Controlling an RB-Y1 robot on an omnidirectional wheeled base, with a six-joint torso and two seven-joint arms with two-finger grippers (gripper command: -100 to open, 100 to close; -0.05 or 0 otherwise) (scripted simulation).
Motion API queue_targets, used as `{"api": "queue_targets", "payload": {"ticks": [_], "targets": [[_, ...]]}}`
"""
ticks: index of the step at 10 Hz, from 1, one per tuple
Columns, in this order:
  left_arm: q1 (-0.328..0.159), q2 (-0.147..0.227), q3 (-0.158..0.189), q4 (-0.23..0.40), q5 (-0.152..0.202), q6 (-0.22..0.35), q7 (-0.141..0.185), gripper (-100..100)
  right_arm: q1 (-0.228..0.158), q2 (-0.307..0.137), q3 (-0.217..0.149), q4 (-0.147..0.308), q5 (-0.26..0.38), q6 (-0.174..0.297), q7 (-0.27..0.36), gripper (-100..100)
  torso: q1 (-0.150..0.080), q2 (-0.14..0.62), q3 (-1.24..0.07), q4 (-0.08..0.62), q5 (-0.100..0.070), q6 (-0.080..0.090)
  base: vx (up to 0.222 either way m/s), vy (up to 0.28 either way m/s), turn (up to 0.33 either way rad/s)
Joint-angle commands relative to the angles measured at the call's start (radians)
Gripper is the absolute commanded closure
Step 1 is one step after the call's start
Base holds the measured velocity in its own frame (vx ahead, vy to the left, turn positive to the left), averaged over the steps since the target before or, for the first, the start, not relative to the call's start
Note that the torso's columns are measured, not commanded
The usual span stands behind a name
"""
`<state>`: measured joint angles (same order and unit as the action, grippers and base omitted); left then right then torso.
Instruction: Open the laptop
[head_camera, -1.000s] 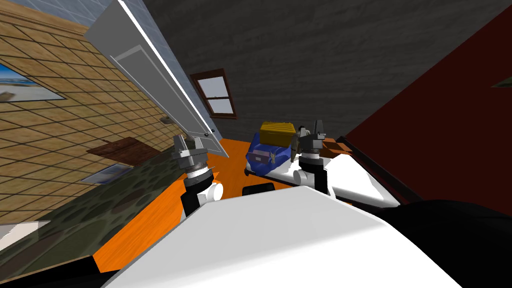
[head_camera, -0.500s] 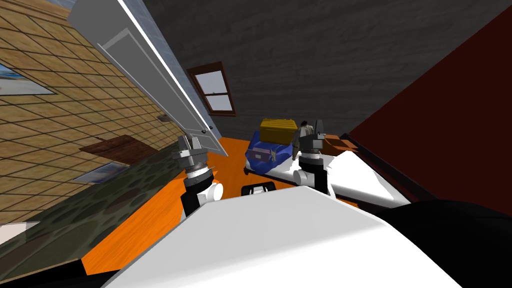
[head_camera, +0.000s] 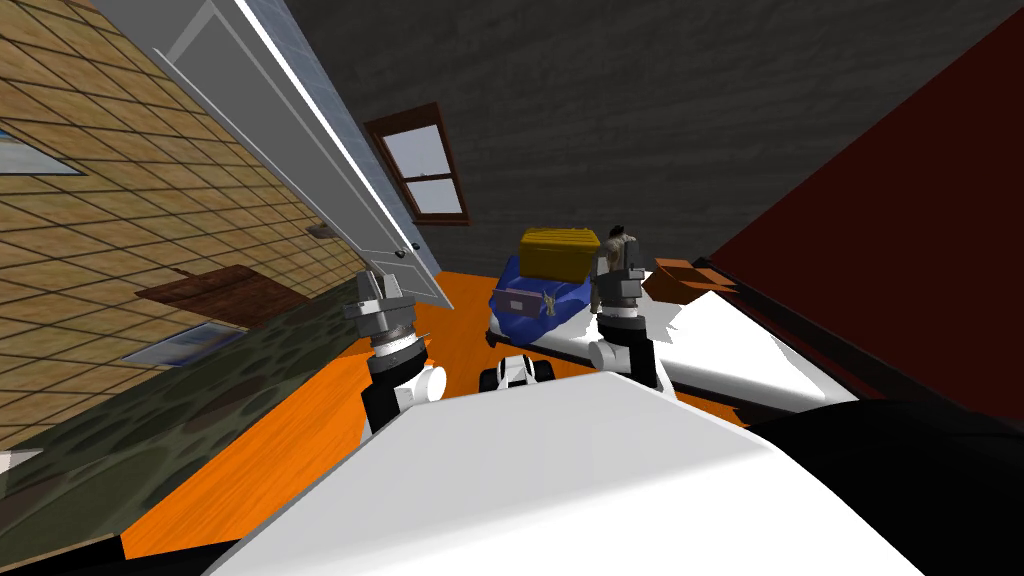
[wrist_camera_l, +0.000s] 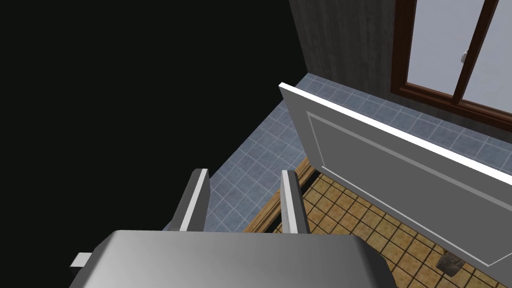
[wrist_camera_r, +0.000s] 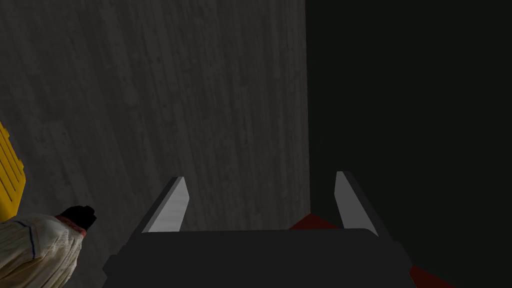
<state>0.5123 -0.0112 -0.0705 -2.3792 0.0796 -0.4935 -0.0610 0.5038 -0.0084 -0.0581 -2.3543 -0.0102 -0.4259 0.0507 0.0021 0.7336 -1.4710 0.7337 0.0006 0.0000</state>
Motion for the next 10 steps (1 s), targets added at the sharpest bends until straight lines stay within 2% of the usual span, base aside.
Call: {"api": "queue_targets", "payload": {"ticks": [1, 3, 4, 5, 6, 7, 8, 9, 10], "targets": [[0.0, 0.0, 0.0, 0.0, 0.0, 0.0, 0.0, 0, -0.012, -0.057, -0.007, 0.035, -0.001, -0.005, 0.043, -100, 0.001, 0.002, -0.005, 0.003, 0.0, 0.0, 0.022, 0.062, -0.009], [0.0, 0.0, 0.0, 0.0, 0.0, 0.0, 0.0, 0, -0.025, -0.106, -0.015, 0.086, 0.0, -0.008, 0.107, -100, -0.002, 0.004, -0.005, 0.004, -0.001, 0.0, 0.031, 0.085, -0.024], [0.0, 0.0, 0.0, 0.0, 0.0, 0.0, 0.0, 0, -0.025, -0.106, -0.015, 0.086, 0.0, -0.008, 0.119, -100, -0.001, 0.004, -0.005, 0.004, 0.0, 0.0, 0.031, 0.075, -0.018], [0.0, 0.0, 0.0, 0.0, 0.0, 0.0, 0.0, 0, -0.032, -0.125, -0.019, 0.116, 0.001, -0.011, 0.159, -100, -0.003, 0.004, -0.005, 0.004, -0.001, 0.0, 0.034, 0.076, -0.022], [0.0, 0.0, 0.0, 0.0, 0.0, 0.0, 0.0, 0, -0.032, -0.125, -0.019, 0.116, 0.001, -0.011, 0.165, -100, -0.003, 0.004, -0.005, 0.004, -0.001, 0.0, 0.029, 0.06, -0.013], [0.0, 0.0, 0.0, 0.0, 0.0, 0.0, 0.0, 0, -0.04, -0.139, -0.024, 0.15, 0.002, -0.013, 0.204, -100, -0.003, 0.005, -0.005, 0.004, -0.001, 0.0, 0.03, 0.072, -0.033], [0.0, 0.0, 0.0, 0.0, 0.0, 0.0, 0.0, 0, -0.04, -0.139, -0.024, 0.15, 0.002, -0.013, 0.216, -100, -0.002, 0.004, -0.005, 0.004, -0.001, 0.0, 0.028, 0.074, -0.016], [0.0, 0.0, 0.0, 0.0, 0.0, 0.0, 0.0, 0, -0.049, -0.151, -0.029, 0.185, 0.002, -0.016, 0.253, -100, -0.002, 0.005, -0.005, 0.004, 0.0, 0.0, 0.042, 0.1, -0.029], [0.0, 0.0, 0.0, 0.0, 0.0, 0.0, 0.0, 0, -0.049, -0.151, -0.029, 0.185, 0.002, -0.016, 0.272, -100, 0.0, 0.004, -0.005, 0.004, 0.0, 0.0, 0.032, 0.088, -0.018]]}}
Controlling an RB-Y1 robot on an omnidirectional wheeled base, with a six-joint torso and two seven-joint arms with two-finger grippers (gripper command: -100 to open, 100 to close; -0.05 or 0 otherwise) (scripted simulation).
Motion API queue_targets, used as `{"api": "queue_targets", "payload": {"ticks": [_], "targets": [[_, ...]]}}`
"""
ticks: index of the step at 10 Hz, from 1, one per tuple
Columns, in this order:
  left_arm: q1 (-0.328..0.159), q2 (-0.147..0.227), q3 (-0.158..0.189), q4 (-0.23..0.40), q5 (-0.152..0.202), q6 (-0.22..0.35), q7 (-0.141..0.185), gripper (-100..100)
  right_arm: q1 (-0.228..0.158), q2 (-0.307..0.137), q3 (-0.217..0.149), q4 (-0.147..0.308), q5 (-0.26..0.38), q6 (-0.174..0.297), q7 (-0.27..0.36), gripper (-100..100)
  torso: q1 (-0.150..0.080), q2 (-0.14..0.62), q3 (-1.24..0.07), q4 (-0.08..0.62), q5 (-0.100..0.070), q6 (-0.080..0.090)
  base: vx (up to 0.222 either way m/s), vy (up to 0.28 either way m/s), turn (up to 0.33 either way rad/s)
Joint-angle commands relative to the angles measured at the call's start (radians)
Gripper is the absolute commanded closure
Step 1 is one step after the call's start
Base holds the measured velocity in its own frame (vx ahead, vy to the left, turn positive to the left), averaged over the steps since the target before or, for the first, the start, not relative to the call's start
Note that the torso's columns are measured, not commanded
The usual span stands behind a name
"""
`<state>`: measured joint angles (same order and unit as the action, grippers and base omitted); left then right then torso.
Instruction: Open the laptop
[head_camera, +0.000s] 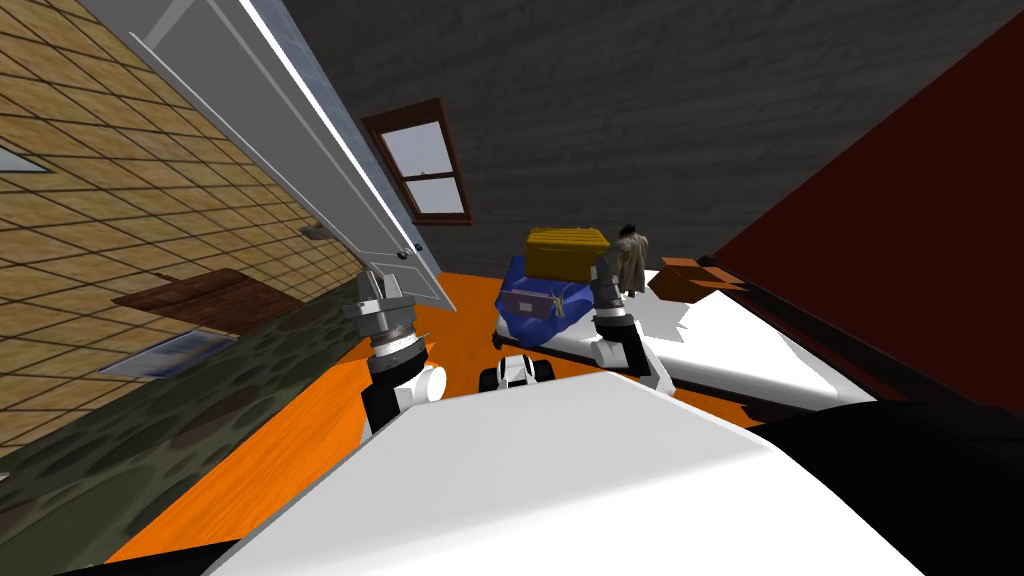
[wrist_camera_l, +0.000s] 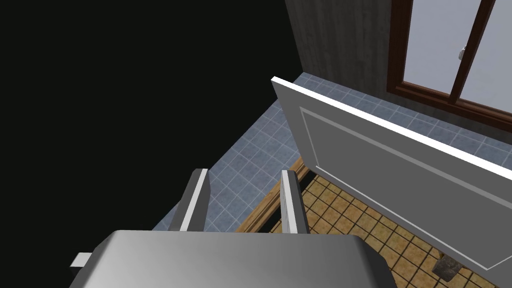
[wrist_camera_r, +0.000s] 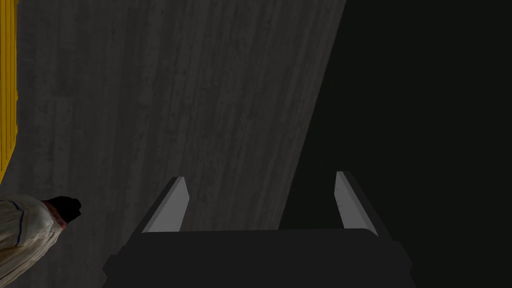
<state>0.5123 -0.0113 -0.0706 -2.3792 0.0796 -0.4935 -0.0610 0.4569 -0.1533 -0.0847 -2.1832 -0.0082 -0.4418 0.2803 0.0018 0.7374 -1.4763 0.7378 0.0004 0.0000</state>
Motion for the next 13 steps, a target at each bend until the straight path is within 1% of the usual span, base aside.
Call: {"api": "queue_targets", "payload": {"ticks": [1, 2, 3, 4, 5, 6, 7, 8, 9, 10, 11, 12, 13], "targets": [[0.0, 0.0, 0.0, 0.0, 0.0, 0.0, 0.0, 0, -0.012, -0.014, -0.008, 0.052, 0.001, -0.003, 0.075, -100, -0.001, 0.001, 0.0, 0.0, 0.0, 0.0, 0.038, 0.098, -0.033], [0.0, 0.0, 0.0, 0.0, 0.0, 0.0, 0.0, 0, -0.012, -0.014, -0.008, 0.052, 0.001, -0.003, 0.101, -100, -0.001, 0.0, 0.0, 0.0, 0.0, 0.0, 0.038, 0.083, -0.019], [0.0, 0.0, 0.0, 0.0, 0.0, 0.0, 0.0, 0, -0.022, -0.021, -0.014, 0.092, 0.001, -0.007, 0.13, -100, -0.002, 0.001, 0.0, 0.0, -0.001, 0.0, 0.043, 0.1, -0.03], [0.0, 0.0, 0.0, 0.0, 0.0, 0.0, 0.0, 0, -0.022, -0.021, -0.014, 0.092, 0.001, -0.007, 0.157, -100, -0.001, 0.0, 0.0, 0.0, 0.0, 0.0, 0.029, 0.093, -0.021], [0.0, 0.0, 0.0, 0.0, 0.0, 0.0, 0.0, 0, -0.022, -0.021, -0.014, 0.092, 0.001, -0.007, 0.164, -100, -0.002, 0.001, 0.001, 0.0, 0.0, 0.0, 0.008, 0.04, 0.002], [0.0, 0.0, 0.0, 0.0, 0.0, 0.0, 0.0, 0, -0.032, -0.027, -0.021, 0.134, 0.002, -0.011, 0.205, -100, -0.005, 0.002, 0.001, 0.001, -0.001, 0.0, 0.033, 0.07, -0.032], [0.0, 0.0, 0.0, 0.0, 0.0, 0.0, 0.0, 0, -0.032, -0.027, -0.021, 0.134, 0.002, -0.011, 0.23, -100, -0.002, 0.0, 0.0, 0.0, -0.001, 0.0, 0.028, 0.079, -0.027], [0.0, 0.0, 0.0, 0.0, 0.0, 0.0, 0.0, 0, -0.043, -0.031, -0.028, 0.177, 0.002, -0.015, 0.259, -100, -0.001, 0.0, 0.0, 0.0, 0.0, 0.0, 0.032, 0.117, -0.035], [0.0, 0.0, 0.0, 0.0, 0.0, 0.0, 0.0, 0, -0.043, -0.031, -0.028, 0.177, 0.002, -0.015, 0.286, -100, 0.001, 0.0, 0.0, 0.0, 0.0, 0.0, 0.041, 0.108, -0.02], [0.0, 0.0, 0.0, 0.0, 0.0, 0.0, 0.0, 0, -0.043, -0.031, -0.028, 0.177, 0.002, -0.015, 0.298, -100, -0.001, 0.0, 0.0, 0.0, 0.0, 0.0, 0.023, 0.047, 0.003], [0.0, 0.0, 0.0, 0.0, 0.0, 0.0, 0.0, 0, -0.055, -0.035, -0.035, 0.222, 0.003, -0.02, 0.336, -100, -0.005, 0.001, 0.001, 0.0, -0.001, 0.0, 0.023, 0.082, -0.034], [0.0, 0.0, 0.0, 0.0, 0.0, 0.0, 0.0, 0, -0.055, -0.035, -0.035, 0.222, 0.003, -0.02, 0.362, -100, -0.002, 0.001, 0.001, 0.0, -0.001, 0.0, 0.024, 0.084, -0.025], [0.0, 0.0, 0.0, 0.0, 0.0, 0.0, 0.0, 0, -0.055, -0.035, -0.035, 0.222, 0.003, -0.02, 0.369, -100, -0.002, 0.001, 0.001, 0.0, 0.0, 0.0, 0.017, 0.04, 0.002]]}}
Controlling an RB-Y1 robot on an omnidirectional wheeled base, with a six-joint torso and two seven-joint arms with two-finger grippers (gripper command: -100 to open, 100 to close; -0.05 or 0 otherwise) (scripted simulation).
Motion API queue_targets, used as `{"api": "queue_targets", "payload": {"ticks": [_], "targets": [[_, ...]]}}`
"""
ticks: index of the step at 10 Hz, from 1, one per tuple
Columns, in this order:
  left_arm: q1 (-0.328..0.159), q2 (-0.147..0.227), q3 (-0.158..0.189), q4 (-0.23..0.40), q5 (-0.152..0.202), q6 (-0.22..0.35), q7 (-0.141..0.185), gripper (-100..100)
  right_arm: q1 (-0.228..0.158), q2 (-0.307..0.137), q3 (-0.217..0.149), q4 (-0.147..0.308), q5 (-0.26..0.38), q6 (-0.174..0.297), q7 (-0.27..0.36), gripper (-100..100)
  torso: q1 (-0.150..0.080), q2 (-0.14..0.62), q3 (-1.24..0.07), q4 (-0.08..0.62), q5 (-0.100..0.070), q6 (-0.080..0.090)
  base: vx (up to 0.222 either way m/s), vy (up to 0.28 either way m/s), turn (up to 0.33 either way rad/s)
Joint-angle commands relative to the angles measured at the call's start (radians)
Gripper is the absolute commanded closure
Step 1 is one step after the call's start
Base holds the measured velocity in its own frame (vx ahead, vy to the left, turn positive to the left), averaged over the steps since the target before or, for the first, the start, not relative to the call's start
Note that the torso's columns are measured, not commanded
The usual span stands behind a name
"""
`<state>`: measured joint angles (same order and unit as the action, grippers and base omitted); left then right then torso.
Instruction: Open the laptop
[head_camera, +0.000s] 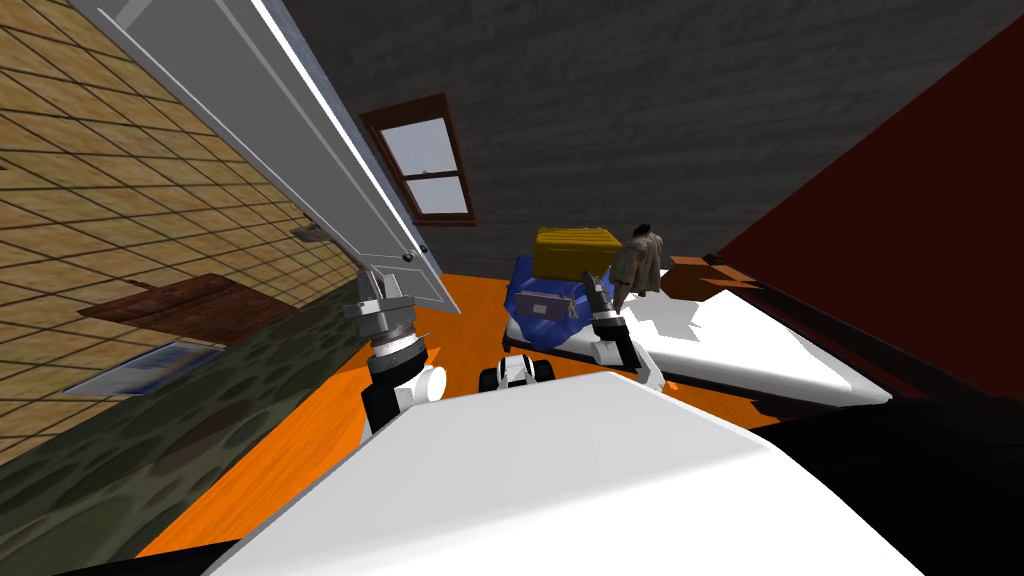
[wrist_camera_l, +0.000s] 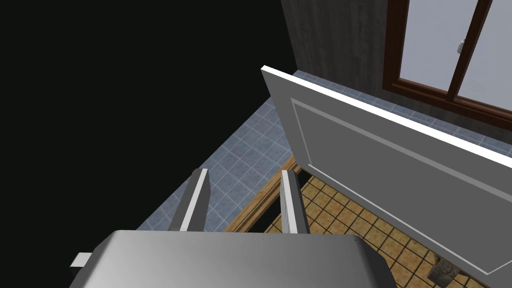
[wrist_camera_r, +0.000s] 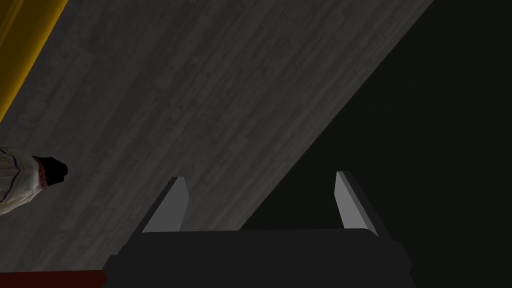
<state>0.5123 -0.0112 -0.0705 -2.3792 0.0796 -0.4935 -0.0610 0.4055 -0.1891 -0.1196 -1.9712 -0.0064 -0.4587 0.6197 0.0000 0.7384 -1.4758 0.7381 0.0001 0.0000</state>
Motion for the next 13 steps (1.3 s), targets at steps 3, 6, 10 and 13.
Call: {"api": "queue_targets", "payload": {"ticks": [3, 6, 10, 13], "targets": [[0.0, 0.0, 0.0, 0.0, 0.0, 0.0, 0.0, 0, -0.028, -0.004, -0.014, 0.096, 0.003, -0.014, 0.125, -100, 0.001, -0.001, -0.001, 0.0, 0.0, 0.0, 0.044, 0.095, -0.032], [0.0, 0.0, 0.0, 0.0, 0.0, 0.0, 0.0, 0, -0.042, -0.007, -0.021, 0.149, 0.003, -0.021, 0.208, -100, -0.003, 0.002, 0.001, 0.0, -0.001, 0.0, 0.024, 0.087, -0.019], [0.0, 0.0, 0.0, 0.0, 0.0, 0.0, 0.0, 0, -0.056, -0.009, -0.029, 0.198, 0.004, -0.028, 0.308, -100, 0.0, -0.001, -0.001, 0.0, 0.0, 0.0, 0.025, 0.077, -0.018], [0.0, 0.0, 0.0, 0.0, 0.0, 0.0, 0.0, 0, -0.07, -0.011, -0.036, 0.248, 0.005, -0.036, 0.384, -100, 0.0, -0.001, -0.001, 0.0, 0.0, 0.0, 0.029, 0.074, -0.022]]}}
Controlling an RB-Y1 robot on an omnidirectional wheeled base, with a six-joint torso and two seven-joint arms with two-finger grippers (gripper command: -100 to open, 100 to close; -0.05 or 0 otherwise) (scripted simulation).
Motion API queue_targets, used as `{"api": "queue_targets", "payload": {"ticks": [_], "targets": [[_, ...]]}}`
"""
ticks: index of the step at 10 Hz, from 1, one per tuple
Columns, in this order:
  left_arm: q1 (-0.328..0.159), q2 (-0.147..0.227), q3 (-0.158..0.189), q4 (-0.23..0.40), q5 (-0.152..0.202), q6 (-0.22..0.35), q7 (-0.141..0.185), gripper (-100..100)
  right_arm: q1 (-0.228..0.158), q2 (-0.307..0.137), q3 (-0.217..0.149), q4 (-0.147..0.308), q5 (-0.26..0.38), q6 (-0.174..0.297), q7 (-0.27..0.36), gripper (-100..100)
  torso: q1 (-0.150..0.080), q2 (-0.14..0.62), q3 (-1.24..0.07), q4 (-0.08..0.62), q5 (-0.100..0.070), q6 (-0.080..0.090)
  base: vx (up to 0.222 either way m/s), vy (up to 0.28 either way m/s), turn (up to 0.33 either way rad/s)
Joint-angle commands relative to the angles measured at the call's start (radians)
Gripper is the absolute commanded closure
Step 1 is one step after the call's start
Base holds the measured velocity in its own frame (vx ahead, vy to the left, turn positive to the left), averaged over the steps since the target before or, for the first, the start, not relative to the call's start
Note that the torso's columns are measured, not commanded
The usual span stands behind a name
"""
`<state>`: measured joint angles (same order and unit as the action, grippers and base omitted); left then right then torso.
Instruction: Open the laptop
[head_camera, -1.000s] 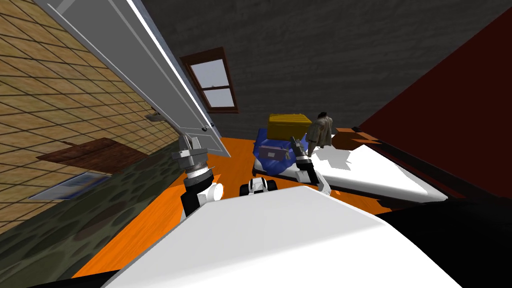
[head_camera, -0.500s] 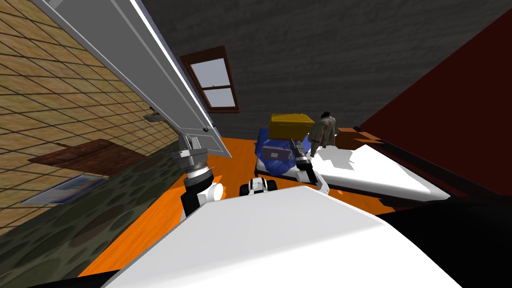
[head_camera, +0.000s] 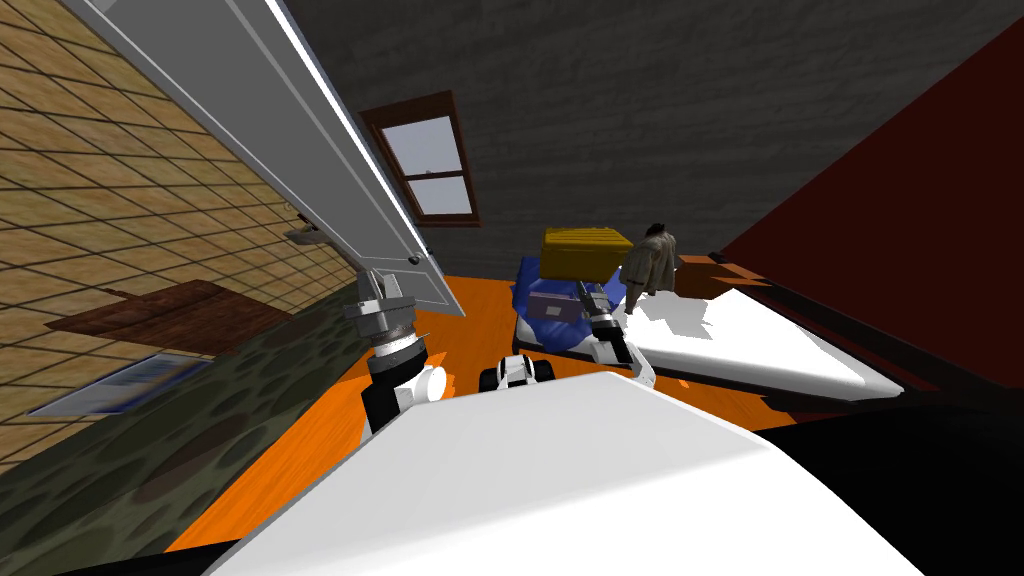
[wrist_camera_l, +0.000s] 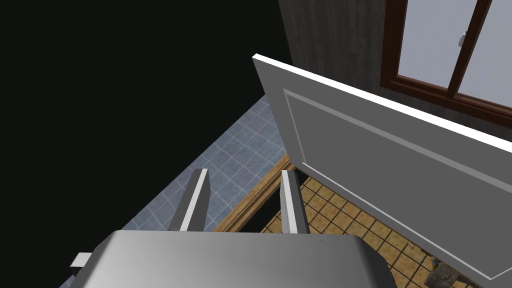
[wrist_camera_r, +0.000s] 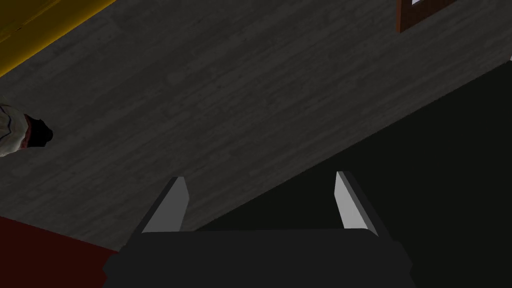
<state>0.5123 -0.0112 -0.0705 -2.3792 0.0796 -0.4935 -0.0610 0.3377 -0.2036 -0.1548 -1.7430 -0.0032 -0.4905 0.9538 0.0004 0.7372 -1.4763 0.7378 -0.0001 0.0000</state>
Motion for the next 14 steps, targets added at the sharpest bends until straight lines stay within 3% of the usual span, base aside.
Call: {"api": "queue_targets", "payload": {"ticks": [1, 2, 4, 5, 6, 7, 9, 10, 12, 13, 14], "targets": [[0.0, 0.0, 0.0, 0.0, 0.0, 0.0, 0.0, 0, -0.002, 0.003, -0.001, 0.019, 0.002, -0.004, 0.064, -100, 0.0, 0.0, 0.0, 0.0, 0.0, 0.0, 0.018, 0.052, -0.001], [0.0, 0.0, 0.0, 0.0, 0.0, 0.0, 0.0, 0, -0.017, 0.001, -0.008, 0.065, 0.003, -0.013, 0.1, -100, -0.002, 0.001, 0.001, 0.0, 0.0, 0.0, 0.039, 0.091, -0.033], [0.0, 0.0, 0.0, 0.0, 0.0, 0.0, 0.0, 0, -0.017, 0.001, -0.008, 0.07, 0.003, -0.013, 0.137, -100, 0.001, 0.001, 0.0, 0.0, 0.0, 0.0, 0.022, 0.073, -0.01], [0.0, 0.0, 0.0, 0.0, 0.0, 0.0, 0.0, 0, -0.033, -0.001, -0.016, 0.119, 0.004, -0.022, 0.175, -100, -0.002, 0.002, 0.001, 0.0, 0.0, 0.0, 0.031, 0.075, -0.03], [0.0, 0.0, 0.0, 0.0, 0.0, 0.0, 0.0, 0, -0.033, -0.001, -0.016, 0.121, 0.004, -0.022, 0.204, -100, -0.001, 0.001, 0.0, 0.0, 0.0, 0.0, 0.036, 0.079, -0.025], [0.0, 0.0, 0.0, 0.0, 0.0, 0.0, 0.0, 0, -0.05, -0.002, -0.023, 0.169, 0.006, -0.033, 0.234, -100, 0.0, 0.0, 0.0, 0.0, 0.0, 0.0, 0.045, 0.104, -0.049], [0.0, 0.0, 0.0, 0.0, 0.0, 0.0, 0.0, 0, -0.05, -0.002, -0.023, 0.172, 0.006, -0.033, 0.283, -100, 0.001, 0.001, 0.0, 0.0, 0.001, 0.0, 0.022, 0.083, -0.004], [0.0, 0.0, 0.0, 0.0, 0.0, 0.0, 0.0, 0, -0.067, -0.003, -0.03, 0.223, 0.007, -0.044, 0.317, -100, -0.002, 0.002, 0.001, 0.001, 0.0, 0.0, 0.02, 0.085, -0.035], [0.0, 0.0, 0.0, 0.0, 0.0, 0.0, 0.0, 0, -0.067, -0.003, -0.03, 0.224, 0.007, -0.044, 0.354, -100, -0.001, 0.001, 0.0, 0.0, 0.0, 0.0, 0.018, 0.061, -0.009], [0.0, 0.0, 0.0, 0.0, 0.0, 0.0, 0.0, 0, -0.084, -0.004, -0.037, 0.274, 0.009, -0.055, 0.394, -100, -0.002, 0.001, 0.0, 0.0, 0.0, 0.0, 0.04, 0.079, -0.03], [0.0, 0.0, 0.0, 0.0, 0.0, 0.0, 0.0, 0, -0.084, -0.004, -0.037, 0.276, 0.009, -0.055, 0.421, -100, 0.0, -0.001, 0.0, 0.0, 0.0, 0.0, 0.042, 0.085, -0.024]]}}
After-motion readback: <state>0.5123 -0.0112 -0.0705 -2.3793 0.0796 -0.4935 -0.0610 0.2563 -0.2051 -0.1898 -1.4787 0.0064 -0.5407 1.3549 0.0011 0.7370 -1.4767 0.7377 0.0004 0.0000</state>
